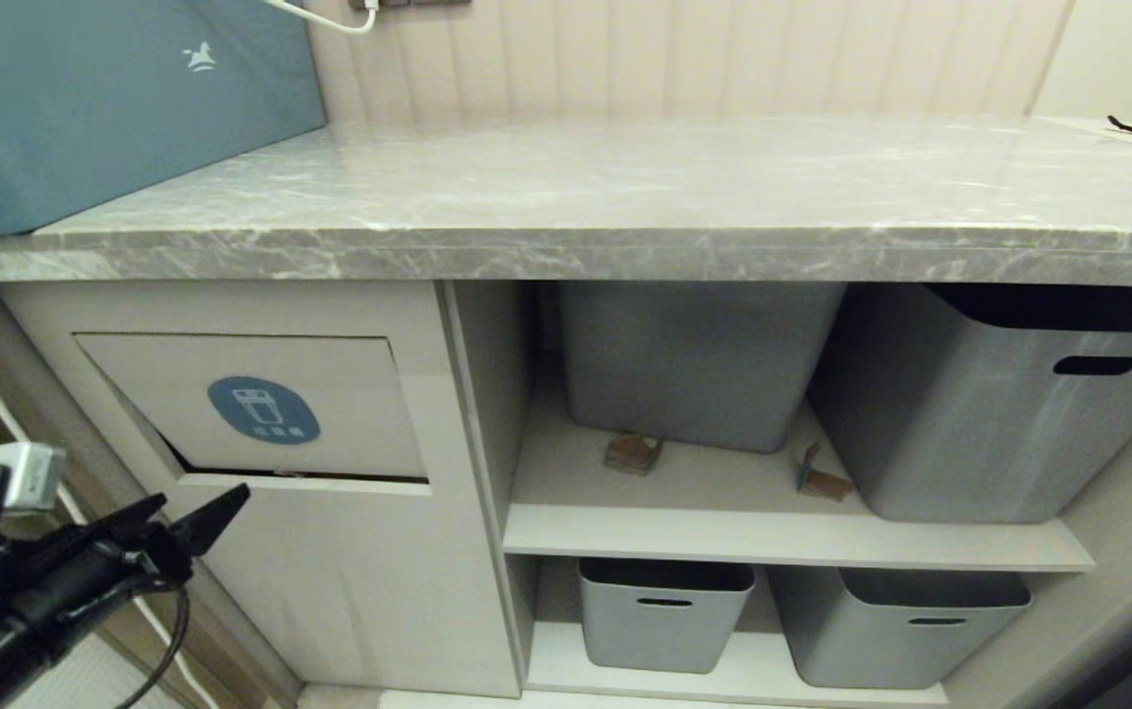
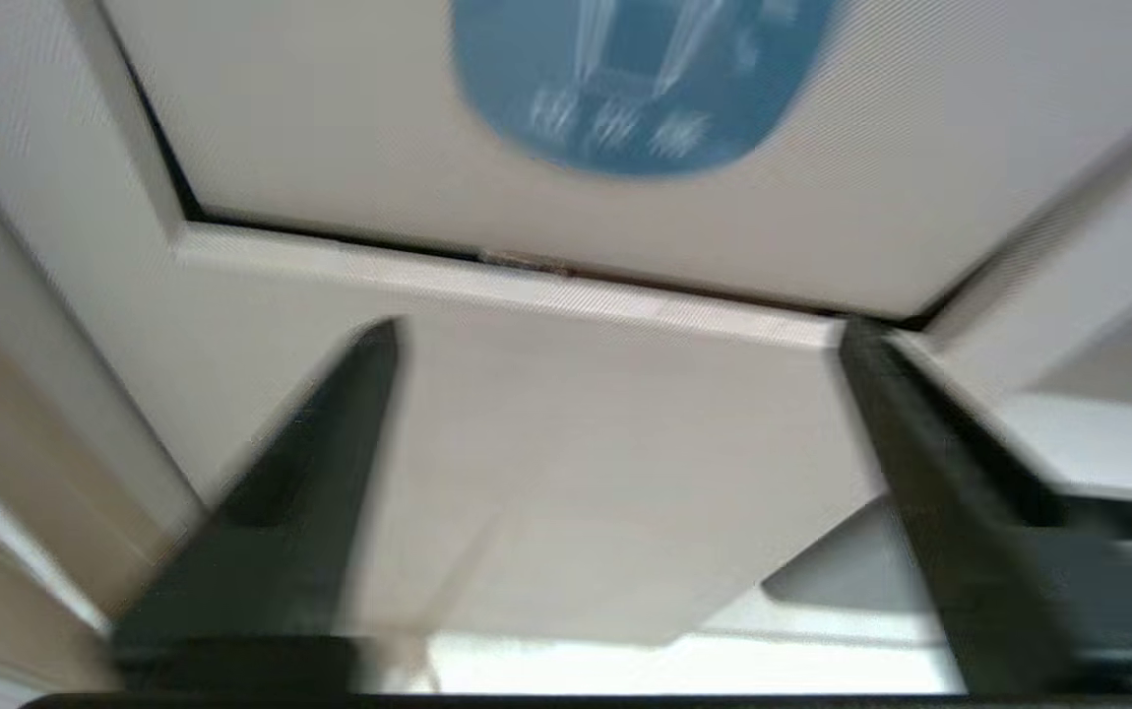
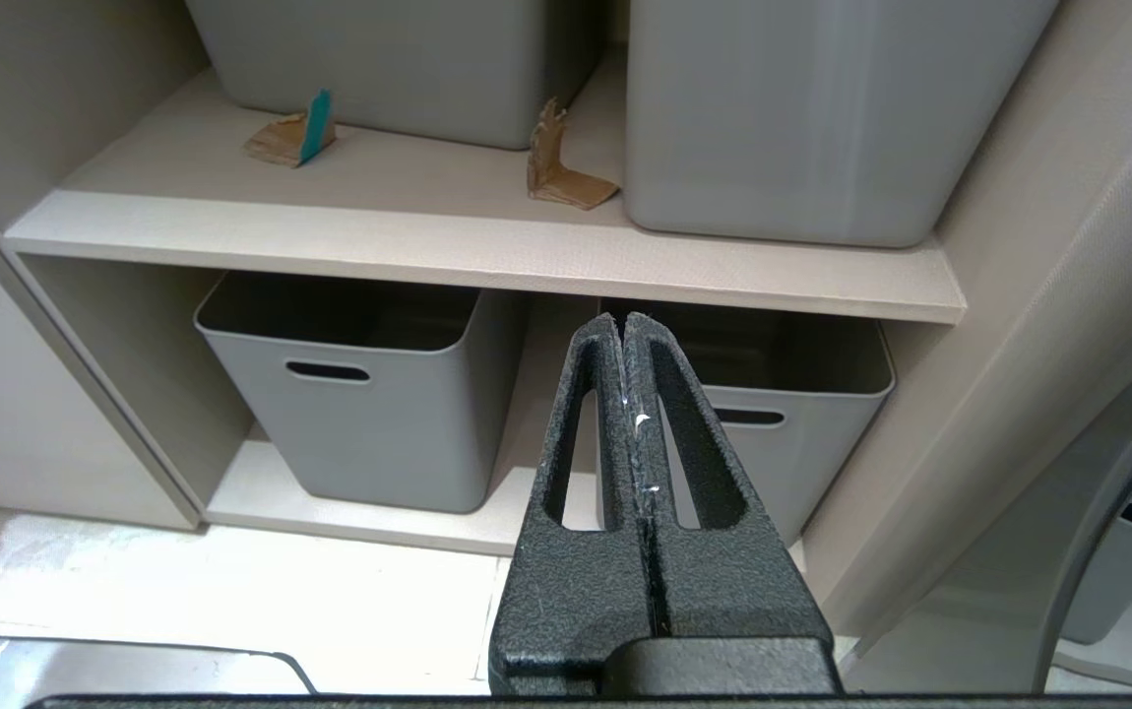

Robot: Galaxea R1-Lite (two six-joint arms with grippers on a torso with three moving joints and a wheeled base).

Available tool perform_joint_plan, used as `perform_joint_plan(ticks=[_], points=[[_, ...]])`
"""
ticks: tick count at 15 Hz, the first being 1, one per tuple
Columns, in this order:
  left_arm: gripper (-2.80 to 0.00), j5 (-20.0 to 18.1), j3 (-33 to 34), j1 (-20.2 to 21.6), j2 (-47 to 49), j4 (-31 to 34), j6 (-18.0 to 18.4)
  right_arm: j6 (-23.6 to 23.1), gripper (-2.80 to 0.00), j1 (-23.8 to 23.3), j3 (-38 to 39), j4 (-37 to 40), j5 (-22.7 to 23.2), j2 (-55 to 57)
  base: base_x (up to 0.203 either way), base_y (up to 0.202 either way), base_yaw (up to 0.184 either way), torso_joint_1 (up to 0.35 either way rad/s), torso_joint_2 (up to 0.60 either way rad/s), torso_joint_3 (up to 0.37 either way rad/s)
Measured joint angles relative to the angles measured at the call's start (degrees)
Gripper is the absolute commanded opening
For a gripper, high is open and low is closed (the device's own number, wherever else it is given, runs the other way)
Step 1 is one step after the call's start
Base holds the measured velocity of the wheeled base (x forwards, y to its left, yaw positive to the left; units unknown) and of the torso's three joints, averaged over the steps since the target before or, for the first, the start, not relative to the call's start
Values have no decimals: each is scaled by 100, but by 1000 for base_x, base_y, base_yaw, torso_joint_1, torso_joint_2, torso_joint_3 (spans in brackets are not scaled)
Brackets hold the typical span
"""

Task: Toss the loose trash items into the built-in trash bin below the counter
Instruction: Pick up the garbage

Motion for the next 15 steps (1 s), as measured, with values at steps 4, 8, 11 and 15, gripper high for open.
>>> perform_joint_plan(ticks=[4,8,11,15], points=[[-280,-72,300,-60,-1120,2,18,0,-280,0,0,2,2,0,0,0,0,0,0,0],[-280,-91,-599,-142,-2000,497,37,0,-280,0,0,0,2,0,0,0,0,0,0,0],[-280,144,-1506,-352,-2806,2059,44,0,-280,0,0,2,0,0,0,0,0,0,0,0],[-280,882,-1832,-1159,-4054,4594,59,0,-280,0,0,2,0,0,0,0,0,0,0,0]])
